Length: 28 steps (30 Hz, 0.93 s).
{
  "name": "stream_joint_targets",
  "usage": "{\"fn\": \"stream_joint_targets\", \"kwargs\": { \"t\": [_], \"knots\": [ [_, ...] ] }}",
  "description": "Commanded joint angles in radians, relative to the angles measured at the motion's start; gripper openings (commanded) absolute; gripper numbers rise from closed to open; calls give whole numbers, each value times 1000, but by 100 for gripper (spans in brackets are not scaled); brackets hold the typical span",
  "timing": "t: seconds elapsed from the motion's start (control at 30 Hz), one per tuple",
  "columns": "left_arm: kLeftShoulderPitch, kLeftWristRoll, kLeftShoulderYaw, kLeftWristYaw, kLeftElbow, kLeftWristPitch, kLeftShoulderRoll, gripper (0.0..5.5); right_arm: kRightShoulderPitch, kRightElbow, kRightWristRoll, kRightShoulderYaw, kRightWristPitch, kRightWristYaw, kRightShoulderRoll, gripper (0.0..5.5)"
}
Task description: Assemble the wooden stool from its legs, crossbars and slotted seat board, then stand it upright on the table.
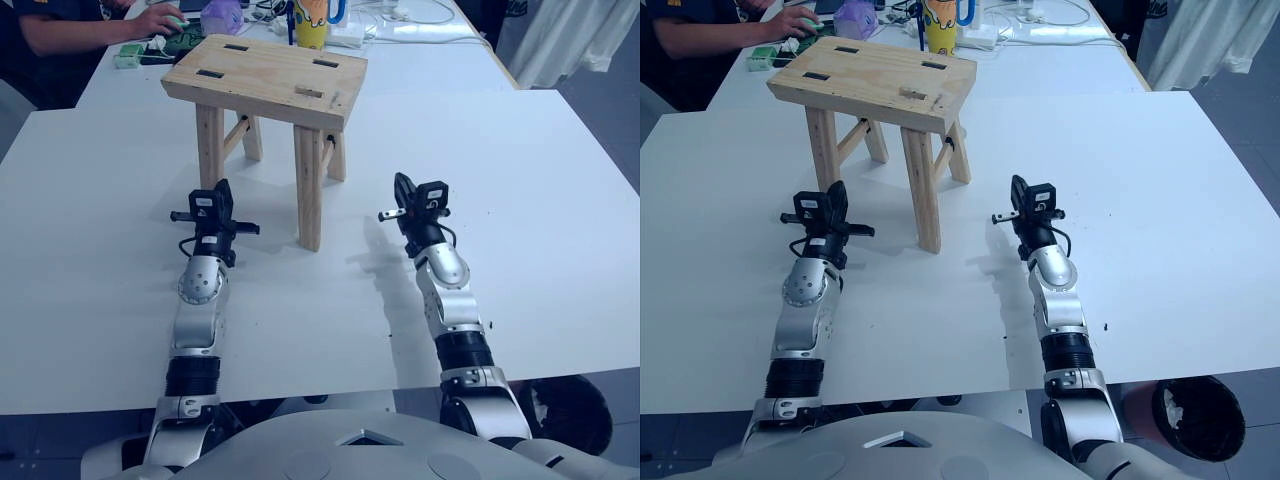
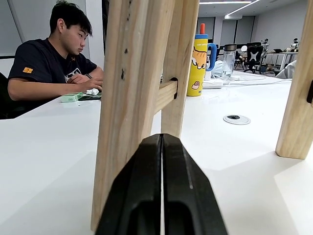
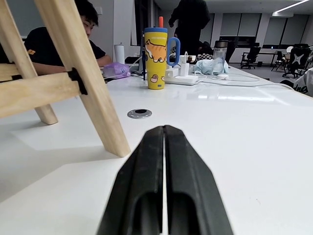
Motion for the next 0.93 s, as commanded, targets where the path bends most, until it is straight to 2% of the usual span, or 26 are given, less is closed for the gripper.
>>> {"fn": "stream_joint_targets", "kwargs": {
  "t": [0.03,0.93],
  "knots": [
    [-30,3,-4,5,30,-16,1,4,-36,35,-6,-2,-15,-3,-1,0],
    [-170,15,-14,4,233,-113,11,4,-125,256,6,-47,-105,-2,-6,0]
  ]
}}
